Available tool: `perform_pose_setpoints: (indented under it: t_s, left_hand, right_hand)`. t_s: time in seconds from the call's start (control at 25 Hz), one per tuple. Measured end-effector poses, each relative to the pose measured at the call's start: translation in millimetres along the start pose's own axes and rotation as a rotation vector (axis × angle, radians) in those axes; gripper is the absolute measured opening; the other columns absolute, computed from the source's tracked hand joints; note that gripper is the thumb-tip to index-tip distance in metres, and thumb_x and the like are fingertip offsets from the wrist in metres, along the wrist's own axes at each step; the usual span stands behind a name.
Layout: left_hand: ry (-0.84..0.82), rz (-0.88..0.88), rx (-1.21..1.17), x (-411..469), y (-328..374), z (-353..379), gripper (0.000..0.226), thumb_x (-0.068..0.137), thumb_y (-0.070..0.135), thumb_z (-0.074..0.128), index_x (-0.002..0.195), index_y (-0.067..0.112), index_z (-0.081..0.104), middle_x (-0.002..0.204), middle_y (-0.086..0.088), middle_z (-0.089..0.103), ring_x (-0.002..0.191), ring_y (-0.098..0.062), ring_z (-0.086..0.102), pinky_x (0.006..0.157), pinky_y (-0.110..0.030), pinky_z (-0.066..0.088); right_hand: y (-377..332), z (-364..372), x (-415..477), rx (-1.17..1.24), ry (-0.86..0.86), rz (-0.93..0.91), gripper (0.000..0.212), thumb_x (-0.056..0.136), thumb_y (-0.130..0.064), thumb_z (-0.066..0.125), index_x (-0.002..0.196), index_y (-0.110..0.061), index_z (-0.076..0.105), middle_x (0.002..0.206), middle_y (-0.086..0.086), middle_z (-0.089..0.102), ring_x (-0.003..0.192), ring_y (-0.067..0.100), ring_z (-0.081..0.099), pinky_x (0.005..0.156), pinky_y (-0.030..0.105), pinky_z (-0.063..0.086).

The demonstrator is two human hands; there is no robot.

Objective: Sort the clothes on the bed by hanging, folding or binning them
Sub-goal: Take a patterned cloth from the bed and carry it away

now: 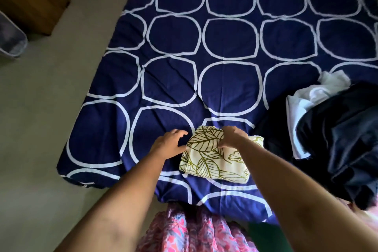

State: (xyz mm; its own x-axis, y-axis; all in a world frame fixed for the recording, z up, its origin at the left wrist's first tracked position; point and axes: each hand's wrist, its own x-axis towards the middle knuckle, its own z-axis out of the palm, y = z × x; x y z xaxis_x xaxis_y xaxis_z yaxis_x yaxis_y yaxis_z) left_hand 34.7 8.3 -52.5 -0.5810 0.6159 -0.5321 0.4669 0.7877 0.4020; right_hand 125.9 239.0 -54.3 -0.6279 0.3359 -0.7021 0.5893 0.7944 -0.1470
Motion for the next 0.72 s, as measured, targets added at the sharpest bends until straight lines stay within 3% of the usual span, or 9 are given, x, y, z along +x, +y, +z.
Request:
perform_pose_setpoints:
  t_s: [0.12, 0.24, 0.4, 0.6, 0.72]
  left_hand:
    - [-0.086, 0.048, -0.089, -3, 16, -34, 0.044, 0.085, 0.036, 0.069, 0.126, 0.029, 0.056, 0.117, 0.006, 0.061, 0.094, -0.010, 0.059, 0.089, -0.027, 0.047]
    - [0.023, 0.084, -0.090, -16, 42, -77, 0.039, 0.082, 0.036, 0.072, 0.119, 0.031, 0.060, 0.105, 0.011, 0.063, 0.094, -0.010, 0.060, 0.084, -0.023, 0.045]
    - [0.137, 0.141, -0.068, -43, 80, -133, 0.041, 0.081, 0.036, 0.073, 0.120, 0.028, 0.061, 0.106, 0.010, 0.063, 0.097, -0.010, 0.057, 0.086, -0.022, 0.042]
    - [0.225, 0.157, 0.000, -86, 97, -180, 0.044, 0.078, 0.041, 0.075, 0.118, 0.035, 0.059, 0.106, 0.012, 0.062, 0.081, -0.003, 0.053, 0.084, -0.025, 0.045]
    - [0.267, 0.152, 0.013, -121, 93, -195, 0.044, 0.079, 0.038, 0.075, 0.120, 0.031, 0.059, 0.103, 0.013, 0.061, 0.083, -0.004, 0.053, 0.083, -0.023, 0.043]
  right_hand:
    - [1, -36, -24, -0.060, 0.104, -0.043, 0.054, 0.068, -0.040, 0.076, 0.118, -0.031, 0.056, 0.117, -0.004, 0.064, 0.109, 0.021, 0.060, 0.086, 0.032, 0.047]
    - [1, -85, -66, -0.171, 0.250, -0.079, 0.046, 0.076, -0.036, 0.070, 0.120, -0.032, 0.055, 0.119, -0.004, 0.063, 0.113, 0.022, 0.060, 0.089, 0.032, 0.046]
    - [1, -140, -118, -0.264, 0.445, -0.121, 0.041, 0.080, -0.031, 0.064, 0.120, -0.027, 0.055, 0.119, 0.001, 0.064, 0.111, 0.024, 0.061, 0.087, 0.031, 0.047]
    - [-8, -185, -165, -0.282, 0.533, -0.183, 0.051, 0.079, -0.036, 0.069, 0.126, -0.028, 0.052, 0.120, 0.001, 0.063, 0.110, 0.025, 0.060, 0.086, 0.034, 0.048]
    - [-25, -192, -187, -0.360, 0.588, -0.263, 0.054, 0.081, -0.035, 0.069, 0.131, -0.029, 0.048, 0.122, 0.001, 0.062, 0.111, 0.024, 0.059, 0.086, 0.034, 0.047]
